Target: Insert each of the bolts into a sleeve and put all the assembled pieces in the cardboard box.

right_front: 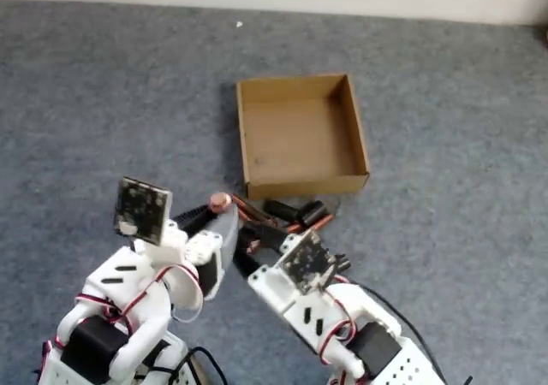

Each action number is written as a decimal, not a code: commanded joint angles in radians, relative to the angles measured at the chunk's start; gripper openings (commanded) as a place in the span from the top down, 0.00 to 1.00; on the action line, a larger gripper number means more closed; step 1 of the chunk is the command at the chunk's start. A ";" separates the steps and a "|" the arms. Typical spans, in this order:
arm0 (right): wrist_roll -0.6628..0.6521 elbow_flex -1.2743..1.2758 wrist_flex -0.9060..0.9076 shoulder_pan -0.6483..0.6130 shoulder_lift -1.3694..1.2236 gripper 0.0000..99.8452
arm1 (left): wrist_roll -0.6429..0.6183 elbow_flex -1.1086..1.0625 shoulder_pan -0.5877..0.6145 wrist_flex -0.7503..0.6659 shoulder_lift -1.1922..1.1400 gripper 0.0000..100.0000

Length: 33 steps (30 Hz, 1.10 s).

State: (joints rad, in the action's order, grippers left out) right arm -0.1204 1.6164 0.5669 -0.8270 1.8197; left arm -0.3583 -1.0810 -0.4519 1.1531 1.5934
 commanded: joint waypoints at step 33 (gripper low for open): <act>0.100 -0.816 0.265 0.450 -0.875 0.99 | 0.216 -0.363 0.723 -0.164 -0.002 0.98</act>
State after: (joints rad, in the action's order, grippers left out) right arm -0.0269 1.0303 0.8370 -0.4373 1.1738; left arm -0.1649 -1.3771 0.2386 1.0840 1.5858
